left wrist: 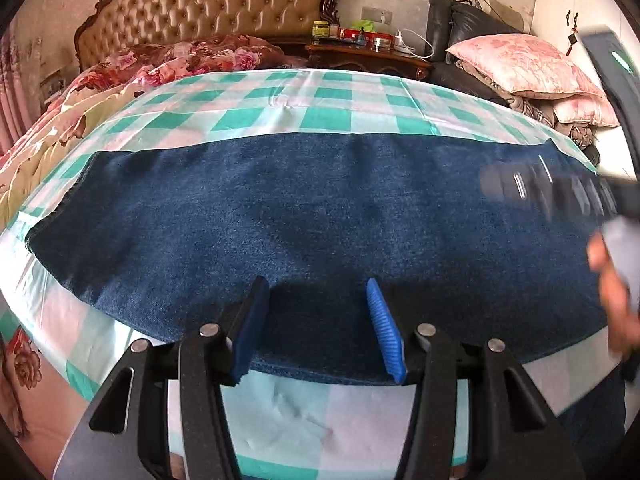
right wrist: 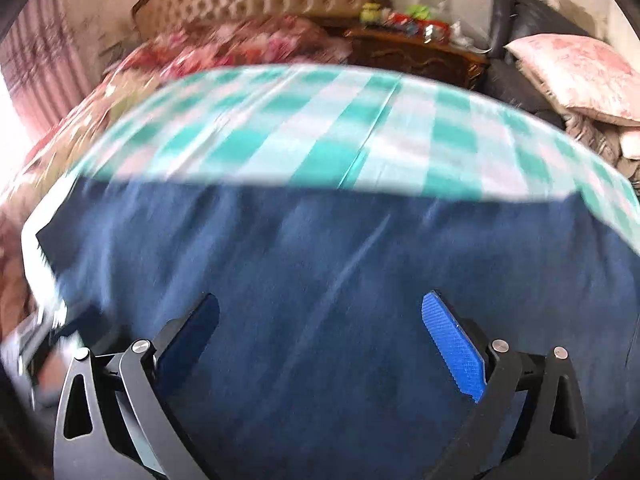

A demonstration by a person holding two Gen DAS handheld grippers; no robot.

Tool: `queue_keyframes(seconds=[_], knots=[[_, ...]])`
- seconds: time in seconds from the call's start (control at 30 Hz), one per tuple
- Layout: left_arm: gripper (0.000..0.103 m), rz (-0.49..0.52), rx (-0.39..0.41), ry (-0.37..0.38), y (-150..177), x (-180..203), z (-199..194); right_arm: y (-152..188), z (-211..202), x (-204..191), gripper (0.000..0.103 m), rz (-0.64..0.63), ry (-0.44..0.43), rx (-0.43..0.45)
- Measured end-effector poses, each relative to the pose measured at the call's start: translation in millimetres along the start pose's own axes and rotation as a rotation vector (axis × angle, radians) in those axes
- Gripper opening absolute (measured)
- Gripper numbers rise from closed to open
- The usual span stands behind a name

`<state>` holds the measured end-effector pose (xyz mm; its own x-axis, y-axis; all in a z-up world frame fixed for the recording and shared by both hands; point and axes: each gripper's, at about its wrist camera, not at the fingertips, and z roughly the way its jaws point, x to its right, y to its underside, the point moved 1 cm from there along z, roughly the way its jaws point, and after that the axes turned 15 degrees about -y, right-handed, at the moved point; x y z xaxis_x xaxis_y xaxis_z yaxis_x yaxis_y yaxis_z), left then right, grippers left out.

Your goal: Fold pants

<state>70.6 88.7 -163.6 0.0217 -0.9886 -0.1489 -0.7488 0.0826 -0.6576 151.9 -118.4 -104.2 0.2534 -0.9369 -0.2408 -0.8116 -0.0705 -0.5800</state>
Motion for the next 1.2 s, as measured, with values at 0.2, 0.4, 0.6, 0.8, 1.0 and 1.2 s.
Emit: queue_keyframes(seconds=[0.2, 0.4, 0.6, 0.8, 1.0, 1.2], knots=[[0.052, 0.002, -0.001, 0.002, 0.5, 1.5, 0.2, -45.1, 42.9, 35.4, 0.081, 0.029, 0.078, -0.059], [0.051, -0.04, 0.017, 0.008, -17.5, -9.9, -6.2, -43.6, 55.2, 47.5, 0.086, 0.025, 0.08, -0.04], [0.032, -0.03, 0.018, 0.016, -89.4, -11.9, 30.2, -42.5, 57.4, 46.8, 0.088, 0.022, 0.086, -0.023], [0.027, 0.062, -0.097, -0.025, -119.9, -13.7, 98.6, -43.0, 57.3, 47.3, 0.09, 0.025, 0.094, -0.024], [0.026, -0.001, -0.091, -0.166, -124.2, -71.2, 114.3, -42.7, 57.4, 48.1, 0.09, 0.025, 0.099, -0.021], [0.027, 0.019, -0.12, -0.242, -111.1, -117.3, 123.2, -42.5, 57.3, 47.5, 0.091, 0.025, 0.106, -0.021]])
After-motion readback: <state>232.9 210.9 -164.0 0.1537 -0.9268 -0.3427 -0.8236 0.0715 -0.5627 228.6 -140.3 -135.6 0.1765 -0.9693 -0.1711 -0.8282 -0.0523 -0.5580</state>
